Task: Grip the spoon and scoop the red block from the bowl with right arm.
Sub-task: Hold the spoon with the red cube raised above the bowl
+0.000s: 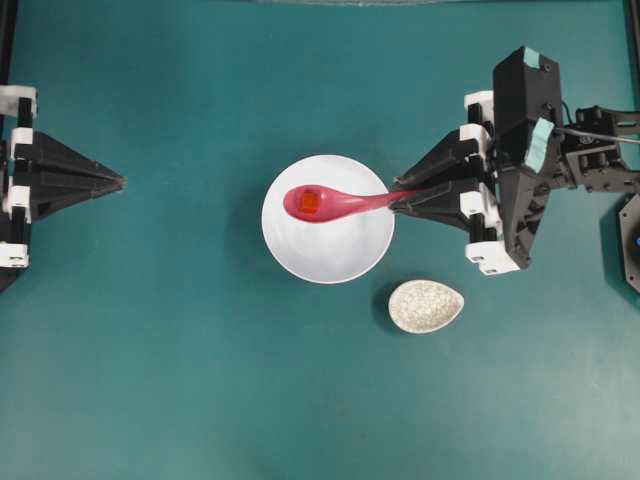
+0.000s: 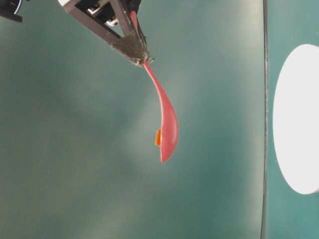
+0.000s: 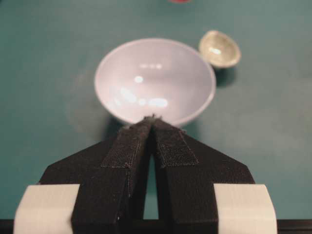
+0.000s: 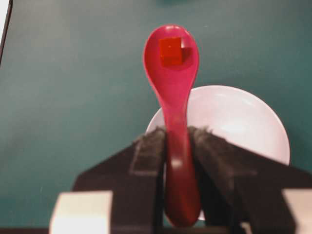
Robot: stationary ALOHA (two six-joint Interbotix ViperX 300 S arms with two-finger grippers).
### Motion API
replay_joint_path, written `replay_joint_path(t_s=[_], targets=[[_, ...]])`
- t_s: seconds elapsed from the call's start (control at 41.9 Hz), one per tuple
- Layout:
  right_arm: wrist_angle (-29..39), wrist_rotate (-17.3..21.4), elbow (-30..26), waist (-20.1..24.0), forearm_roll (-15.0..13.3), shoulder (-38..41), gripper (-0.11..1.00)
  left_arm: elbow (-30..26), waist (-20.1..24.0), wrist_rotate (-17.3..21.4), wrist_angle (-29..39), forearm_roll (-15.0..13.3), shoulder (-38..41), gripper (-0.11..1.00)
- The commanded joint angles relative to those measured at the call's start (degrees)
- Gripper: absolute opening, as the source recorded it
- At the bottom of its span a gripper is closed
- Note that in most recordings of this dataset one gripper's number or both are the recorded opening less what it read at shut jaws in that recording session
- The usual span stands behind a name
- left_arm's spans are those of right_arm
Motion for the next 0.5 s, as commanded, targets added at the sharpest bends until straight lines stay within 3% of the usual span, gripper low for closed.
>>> replay_joint_path(t_s=[0.0,0.478], targets=[[-0.18,0.09,-1.58,0.18,-0.09,-0.88,0.24,-1.32,0.00,0.00,-0.26,0.18,0.00,0.01],[-0.44,0.09,-1.58,0.18,-0.09,-0.88,0.24,-1.32,0.00,0.18,-0.26,0.18,0.35,0.00]])
